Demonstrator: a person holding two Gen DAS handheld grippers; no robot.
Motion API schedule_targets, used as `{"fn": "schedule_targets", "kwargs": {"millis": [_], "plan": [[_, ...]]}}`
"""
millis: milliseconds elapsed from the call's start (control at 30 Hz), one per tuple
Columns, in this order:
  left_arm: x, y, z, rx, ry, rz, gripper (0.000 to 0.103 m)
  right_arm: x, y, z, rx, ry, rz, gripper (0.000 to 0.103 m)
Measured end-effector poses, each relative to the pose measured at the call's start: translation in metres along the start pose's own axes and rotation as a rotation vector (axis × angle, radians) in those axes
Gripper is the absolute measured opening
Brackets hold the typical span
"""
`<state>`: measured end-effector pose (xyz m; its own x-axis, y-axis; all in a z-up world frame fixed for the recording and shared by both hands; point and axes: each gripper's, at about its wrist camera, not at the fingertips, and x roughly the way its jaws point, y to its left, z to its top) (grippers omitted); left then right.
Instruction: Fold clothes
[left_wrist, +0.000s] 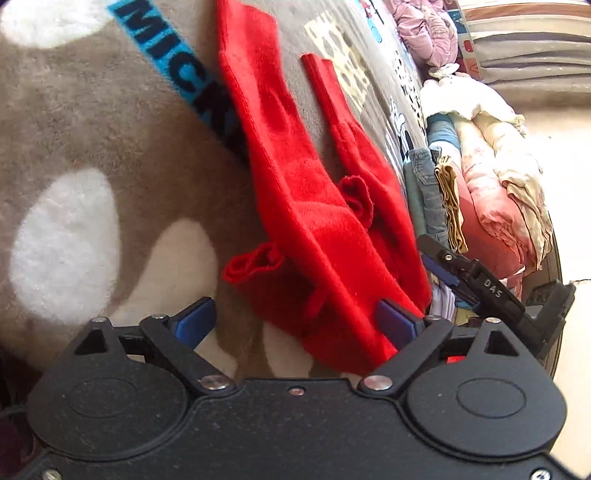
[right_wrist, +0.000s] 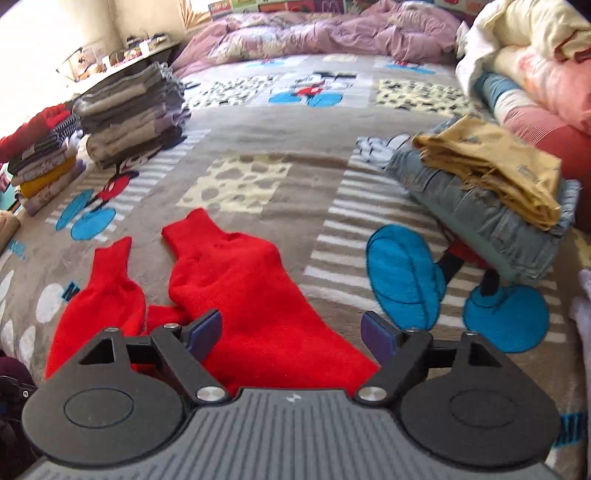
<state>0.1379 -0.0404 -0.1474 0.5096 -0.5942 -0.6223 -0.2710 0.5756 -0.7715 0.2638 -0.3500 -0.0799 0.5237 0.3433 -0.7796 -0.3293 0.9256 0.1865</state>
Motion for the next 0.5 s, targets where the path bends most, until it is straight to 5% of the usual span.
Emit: {"fn": "schedule_targets", "kwargs": {"millis": [100,200,233,333,433,500], "plan": [[0.010,-0.005,0.003,0.084,-0.058,0.005,0.088,0.036,-0.010,-0.007,0.085,0.084,0.085,0.080],[0.019,-0.018,0.007,0.182,-0.072,0.015,0.065,0.044,-0.006,-0.022,0.126,0.071,0.147,0.073],[0.023,-0.021,0.009,0.203,-0.071,0.008,0.047,0.045,-0.004,-0.026,0.132,0.059,0.148,0.071],[0.038,-0.027,0.021,0.245,-0.041,-0.010,0.029,0.041,-0.006,-0.033,0.181,0.024,0.191,0.059],[0.036,-0.045,0.042,0.312,-0.050,-0.051,0.024,0.035,-0.009,-0.039,0.255,-0.015,0.256,0.046],[0.023,-0.075,0.060,0.441,-0.089,-0.073,0.024,0.032,-0.007,-0.039,0.312,-0.054,0.314,0.042]]}}
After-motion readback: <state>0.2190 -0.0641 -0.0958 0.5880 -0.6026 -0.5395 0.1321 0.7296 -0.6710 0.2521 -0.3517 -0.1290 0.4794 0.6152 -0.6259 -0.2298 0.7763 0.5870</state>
